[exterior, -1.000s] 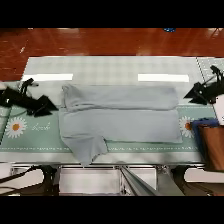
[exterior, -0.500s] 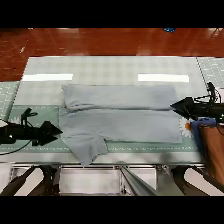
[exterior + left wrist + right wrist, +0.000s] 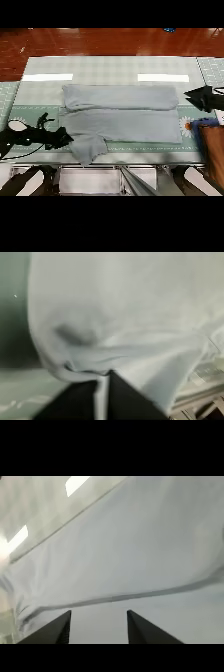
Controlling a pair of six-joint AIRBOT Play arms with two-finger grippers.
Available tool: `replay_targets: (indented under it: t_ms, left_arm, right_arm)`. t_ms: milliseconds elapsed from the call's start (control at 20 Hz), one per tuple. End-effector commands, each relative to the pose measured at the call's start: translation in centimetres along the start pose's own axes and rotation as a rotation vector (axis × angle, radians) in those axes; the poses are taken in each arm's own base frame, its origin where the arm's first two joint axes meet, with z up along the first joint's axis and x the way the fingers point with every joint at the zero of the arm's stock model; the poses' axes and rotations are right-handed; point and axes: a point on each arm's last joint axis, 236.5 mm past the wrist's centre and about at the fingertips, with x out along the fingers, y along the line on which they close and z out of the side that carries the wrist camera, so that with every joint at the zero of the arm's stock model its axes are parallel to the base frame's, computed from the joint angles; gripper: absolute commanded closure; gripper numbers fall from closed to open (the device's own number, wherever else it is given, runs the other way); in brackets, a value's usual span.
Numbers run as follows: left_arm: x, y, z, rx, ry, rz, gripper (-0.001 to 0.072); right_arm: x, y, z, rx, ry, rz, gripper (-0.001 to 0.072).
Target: Fold the shirts.
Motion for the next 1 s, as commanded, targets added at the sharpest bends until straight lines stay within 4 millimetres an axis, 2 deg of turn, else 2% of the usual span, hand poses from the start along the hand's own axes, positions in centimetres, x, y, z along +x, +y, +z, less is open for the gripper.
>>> replay_targets:
  t_ms: [0, 100, 200, 250, 350, 600, 800, 950]
  left_arm:
    - [1.4, 0.0, 2.2, 0.056, -0.119, 0.047, 0.069]
    - [1.4, -0.5, 2.0, 0.081, -0.112, 0.025, 0.069]
    - [1.4, -0.8, 1.8, 0.091, -0.105, 0.014, 0.069]
    - [1.4, -0.8, 1.8, 0.091, -0.105, 0.014, 0.0691]
    - [1.4, -0.8, 1.8, 0.091, -0.105, 0.014, 0.069]
    - [1.5, -1.0, 1.0, 0.081, -0.072, 0.005, 0.069]
    - [1.5, -1.0, 1.0, 0.08, -0.074, 0.004, 0.069]
    - [1.5, -1.5, 1.0, 0.067, -0.074, -0.017, 0.069]
  right_arm:
    - [-3.6, -6.2, -1.3, 0.097, -0.001, -0.248, 0.0303]
    - [-3.5, -10.7, -5.5, 0.191, 0.111, -0.393, 0.0303]
    - [-3.1, -13.7, -9.8, 0.262, 0.238, -0.478, 0.0303]
    - [-3.1, -14.7, -11.5, 0.281, 0.294, -0.508, 0.0303]
    - [-3.1, -15.6, -13.6, 0.312, 0.373, -0.532, 0.0303]
    - [-2.5, -16.0, -14.4, 0.339, 0.428, -0.521, 0.0303]
    - [0.0, -15.8, -15.9, 0.297, 0.555, -0.5, 0.0303]
    - [2.4, -15.7, -14.8, 0.289, 0.507, -0.47, 0.0303]
